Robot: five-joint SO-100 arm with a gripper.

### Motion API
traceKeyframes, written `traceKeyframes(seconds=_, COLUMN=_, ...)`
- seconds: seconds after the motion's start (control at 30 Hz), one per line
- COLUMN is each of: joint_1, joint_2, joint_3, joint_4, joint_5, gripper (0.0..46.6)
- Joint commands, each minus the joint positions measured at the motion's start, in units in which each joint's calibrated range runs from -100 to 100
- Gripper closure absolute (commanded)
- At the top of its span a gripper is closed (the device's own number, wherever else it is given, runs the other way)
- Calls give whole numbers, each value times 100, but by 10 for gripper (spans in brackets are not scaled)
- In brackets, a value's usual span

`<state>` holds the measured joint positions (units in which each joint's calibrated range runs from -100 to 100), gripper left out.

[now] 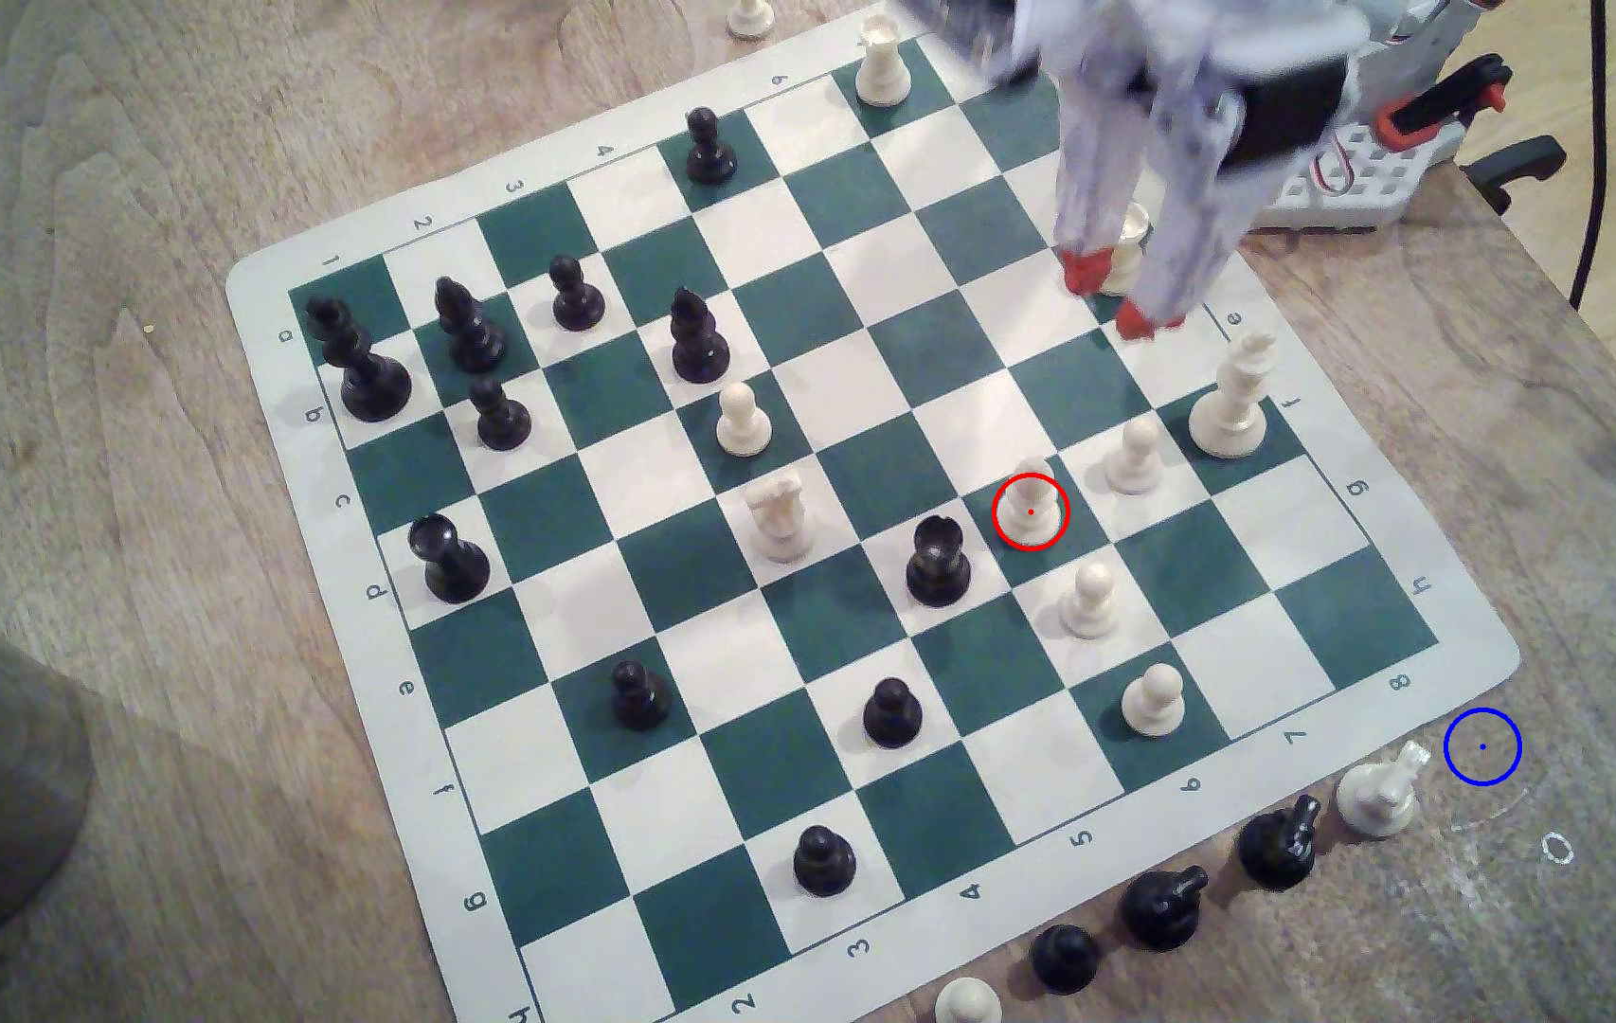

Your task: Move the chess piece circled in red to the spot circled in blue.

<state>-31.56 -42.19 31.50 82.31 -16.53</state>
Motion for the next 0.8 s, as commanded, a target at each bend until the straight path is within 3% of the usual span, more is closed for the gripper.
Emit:
traceKeyframes(seconds=0.0, joint_1=24, joint_2=144, joint_3=178, joint_4=0, joint_5=34, gripper=370)
traceKeyframes(seconds=0.37, joint_1=-430, joint_2=433, joint_3=830, joint_4=-541, joint_5=-88, gripper=300)
traceKeyframes(seconds=0.77, joint_1=-266, joint_2=1366, joint_3=1057, joint_4=-1425, joint_5=24, gripper=300)
